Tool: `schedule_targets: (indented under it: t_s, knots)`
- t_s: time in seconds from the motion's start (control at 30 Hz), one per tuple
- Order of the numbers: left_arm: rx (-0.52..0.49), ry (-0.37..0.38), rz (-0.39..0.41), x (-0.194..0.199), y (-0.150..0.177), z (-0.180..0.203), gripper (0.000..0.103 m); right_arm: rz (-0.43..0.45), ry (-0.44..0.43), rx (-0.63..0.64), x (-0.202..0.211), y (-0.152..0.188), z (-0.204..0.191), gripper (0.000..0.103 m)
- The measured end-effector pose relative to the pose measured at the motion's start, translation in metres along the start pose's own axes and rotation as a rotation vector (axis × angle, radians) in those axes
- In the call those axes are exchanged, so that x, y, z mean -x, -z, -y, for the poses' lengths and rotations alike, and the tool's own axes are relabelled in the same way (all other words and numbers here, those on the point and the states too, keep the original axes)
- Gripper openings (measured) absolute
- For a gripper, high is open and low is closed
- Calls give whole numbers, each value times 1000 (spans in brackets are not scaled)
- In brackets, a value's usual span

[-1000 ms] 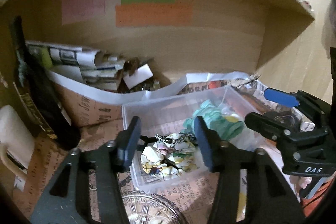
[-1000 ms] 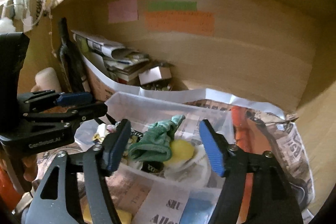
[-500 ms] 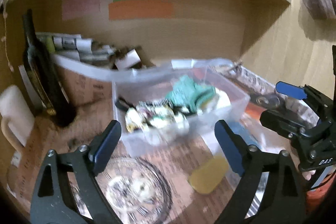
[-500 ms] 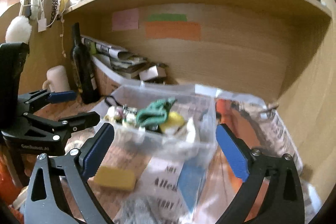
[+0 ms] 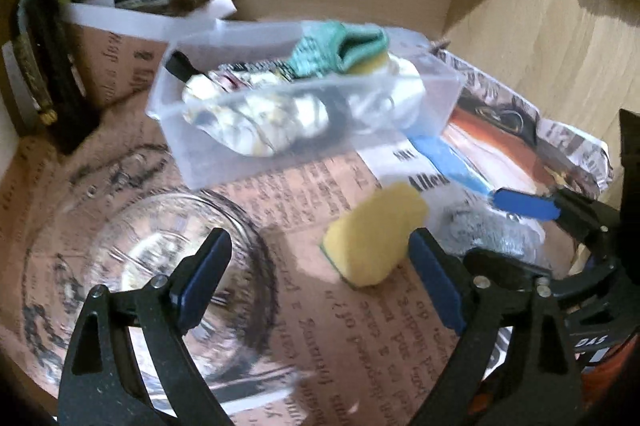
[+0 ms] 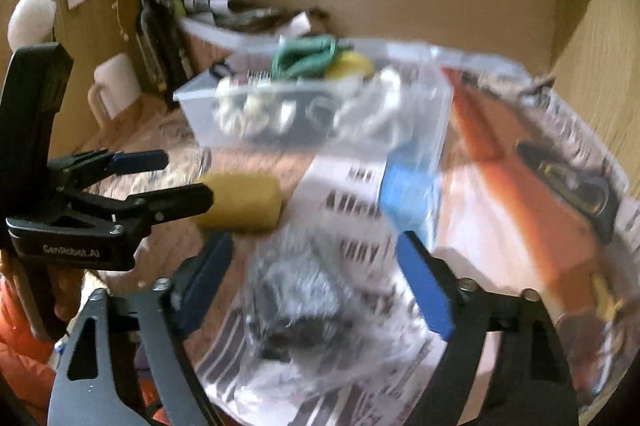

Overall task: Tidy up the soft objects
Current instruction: 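Grasp the yellow sponge with the left tool while the right tool grasps the bagged steel wool, then carry the sponge and bagged steel wool over the clear box with both tools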

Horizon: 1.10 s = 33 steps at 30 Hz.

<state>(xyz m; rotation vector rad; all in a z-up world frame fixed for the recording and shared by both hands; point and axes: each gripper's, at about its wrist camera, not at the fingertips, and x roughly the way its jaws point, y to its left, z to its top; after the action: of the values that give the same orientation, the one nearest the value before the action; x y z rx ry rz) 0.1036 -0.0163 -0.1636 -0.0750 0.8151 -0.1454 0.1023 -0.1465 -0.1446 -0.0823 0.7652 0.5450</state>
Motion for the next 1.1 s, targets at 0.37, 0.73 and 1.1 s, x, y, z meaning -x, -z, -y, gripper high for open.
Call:
schedule_targets:
  t_s: [0.37,0.73,1.1]
  knots:
    - [-14,65,-20,-23,-6,16,46,-14,-6,-11,-2,6,7,30]
    - [-14,91,93,16,-26,11,29,144,53,-25,24,-33,24,30]
    - [-12,11,242,47,-75,-6,29,283,80,-2,34,-84,28,30]
